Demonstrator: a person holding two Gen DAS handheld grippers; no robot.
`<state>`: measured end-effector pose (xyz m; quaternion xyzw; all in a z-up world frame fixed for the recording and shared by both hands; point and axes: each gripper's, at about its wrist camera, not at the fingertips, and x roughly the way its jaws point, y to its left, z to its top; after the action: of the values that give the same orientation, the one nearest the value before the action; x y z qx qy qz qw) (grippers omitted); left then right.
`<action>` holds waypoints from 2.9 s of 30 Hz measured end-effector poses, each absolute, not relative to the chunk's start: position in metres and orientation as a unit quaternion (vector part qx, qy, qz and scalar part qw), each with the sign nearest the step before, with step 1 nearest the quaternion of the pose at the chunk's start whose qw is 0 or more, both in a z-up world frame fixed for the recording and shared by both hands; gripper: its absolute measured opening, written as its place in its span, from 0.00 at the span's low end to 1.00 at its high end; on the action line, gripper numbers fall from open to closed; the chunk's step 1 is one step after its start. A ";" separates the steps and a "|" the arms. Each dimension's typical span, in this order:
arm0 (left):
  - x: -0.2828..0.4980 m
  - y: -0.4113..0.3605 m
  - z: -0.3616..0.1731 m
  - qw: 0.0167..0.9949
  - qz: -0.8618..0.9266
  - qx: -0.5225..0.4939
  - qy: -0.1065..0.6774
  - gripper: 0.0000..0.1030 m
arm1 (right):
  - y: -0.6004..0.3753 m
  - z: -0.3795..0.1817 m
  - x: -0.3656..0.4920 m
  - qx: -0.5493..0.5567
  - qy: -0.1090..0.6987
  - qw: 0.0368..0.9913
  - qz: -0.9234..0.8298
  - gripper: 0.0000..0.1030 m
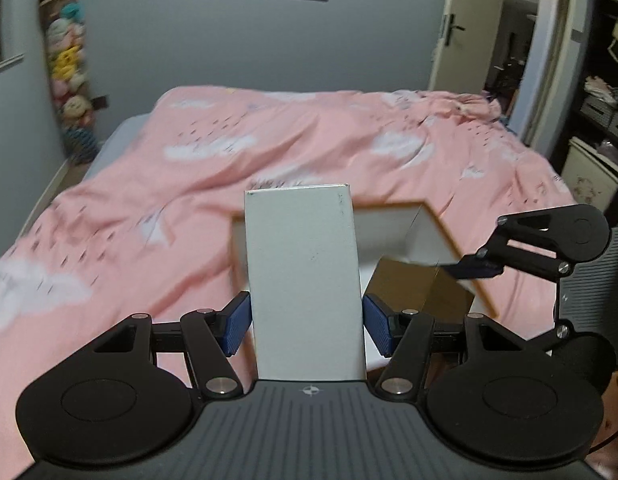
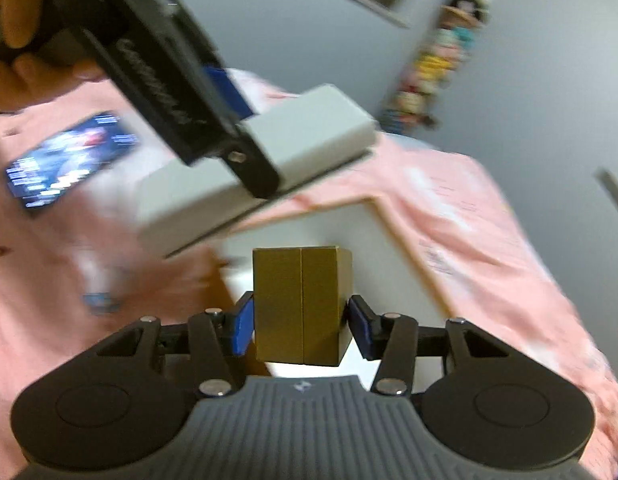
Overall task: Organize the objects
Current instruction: 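Lift both held boxes and carry them over the orange box, then lower white box into orange box, open left gripper while right gripper lowers gold cube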
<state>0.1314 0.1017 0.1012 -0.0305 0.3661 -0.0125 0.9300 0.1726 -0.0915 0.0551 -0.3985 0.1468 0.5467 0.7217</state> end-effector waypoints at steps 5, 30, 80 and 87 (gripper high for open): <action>0.208 0.090 0.074 0.907 -0.023 -0.033 0.420 0.67 | -0.097 0.062 0.239 -0.351 0.183 0.773 0.496 0.50; 0.283 0.050 -0.074 0.802 0.050 0.171 0.570 0.72 | -0.073 -0.029 0.325 -0.261 0.355 0.740 0.508 0.50; 0.321 0.114 -0.024 0.864 -0.071 0.153 0.474 0.41 | -0.008 -0.045 0.307 -0.470 0.158 0.666 0.557 0.47; 0.293 0.140 0.020 0.886 -0.011 0.077 0.456 0.52 | 0.020 -0.046 0.288 -0.511 0.089 0.645 0.561 0.47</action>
<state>0.2933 0.1402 0.0196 0.0769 0.4565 -0.0110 0.8863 0.2877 0.0198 -0.0458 -0.5114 0.0890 0.5613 0.6445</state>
